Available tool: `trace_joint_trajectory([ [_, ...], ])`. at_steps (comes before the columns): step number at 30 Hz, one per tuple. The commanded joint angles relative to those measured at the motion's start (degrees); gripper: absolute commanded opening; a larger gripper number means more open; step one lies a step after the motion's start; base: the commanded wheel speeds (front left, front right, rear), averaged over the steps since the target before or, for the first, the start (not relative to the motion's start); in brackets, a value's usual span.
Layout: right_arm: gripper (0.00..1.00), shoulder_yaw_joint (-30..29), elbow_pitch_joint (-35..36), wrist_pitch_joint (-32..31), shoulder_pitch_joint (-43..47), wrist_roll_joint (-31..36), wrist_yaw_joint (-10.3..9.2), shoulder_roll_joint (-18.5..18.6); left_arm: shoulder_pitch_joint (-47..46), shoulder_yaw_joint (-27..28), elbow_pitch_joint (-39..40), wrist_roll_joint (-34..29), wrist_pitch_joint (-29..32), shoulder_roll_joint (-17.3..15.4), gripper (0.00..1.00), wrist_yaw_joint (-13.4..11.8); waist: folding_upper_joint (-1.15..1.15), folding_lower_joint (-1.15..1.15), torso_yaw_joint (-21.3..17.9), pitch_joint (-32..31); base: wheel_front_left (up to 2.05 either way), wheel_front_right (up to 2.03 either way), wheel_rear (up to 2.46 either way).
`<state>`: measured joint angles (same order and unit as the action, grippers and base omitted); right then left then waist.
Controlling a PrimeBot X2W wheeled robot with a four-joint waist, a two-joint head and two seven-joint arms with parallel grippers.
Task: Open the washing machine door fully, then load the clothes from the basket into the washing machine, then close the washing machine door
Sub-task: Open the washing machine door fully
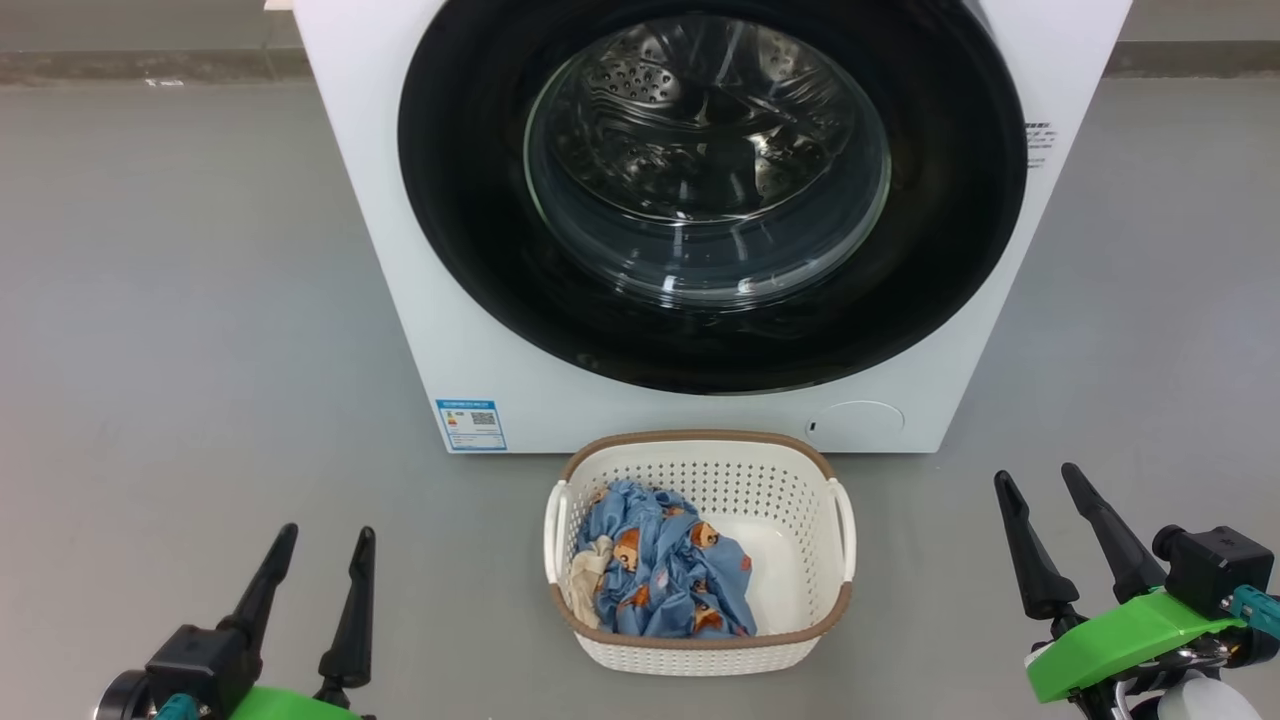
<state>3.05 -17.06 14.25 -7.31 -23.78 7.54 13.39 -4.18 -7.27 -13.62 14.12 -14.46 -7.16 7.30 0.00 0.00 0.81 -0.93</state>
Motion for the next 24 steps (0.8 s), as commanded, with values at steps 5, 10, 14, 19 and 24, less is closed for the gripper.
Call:
trace_joint_trajectory([
  [5, 1.00, 1.3, 1.1, 0.7, -2.1, 0.0, -0.05, 1.0, -3.4, 2.0, 0.9, -0.4, -0.5, -1.0, 1.00, 0.2, 0.00, 0.00, 0.0, -0.1, 0.97, 0.97, -1.93],
  [10, 1.00, 1.3, 1.1, 0.7, -2.0, 0.0, -0.05, 0.9, -3.4, 2.0, 0.9, -0.2, -0.5, -1.1, 1.00, 0.2, 0.00, 0.00, 0.0, 0.0, 1.20, 1.20, -2.41],
  [14, 1.00, 1.3, 1.1, 0.7, -2.1, -0.1, -0.05, 0.8, -3.5, 2.0, 0.9, -0.1, -0.5, -1.1, 1.00, 0.2, 0.00, 0.00, 0.0, 0.0, 1.18, 1.18, -2.36],
  [19, 1.00, 1.2, 1.0, 0.7, -2.1, -0.2, -0.05, 0.9, -3.5, 1.9, 1.1, 0.6, -0.5, -1.1, 1.00, 0.2, 0.00, 0.00, 0.0, 0.1, 0.94, 0.94, -1.87],
  [24, 1.00, 1.3, 1.1, 0.7, -2.1, -0.3, -0.05, 0.8, -3.5, 1.7, 1.0, 0.8, -0.5, -1.3, 1.00, 0.2, 0.00, 0.00, 0.0, 0.1, 0.54, 0.54, -1.09],
])
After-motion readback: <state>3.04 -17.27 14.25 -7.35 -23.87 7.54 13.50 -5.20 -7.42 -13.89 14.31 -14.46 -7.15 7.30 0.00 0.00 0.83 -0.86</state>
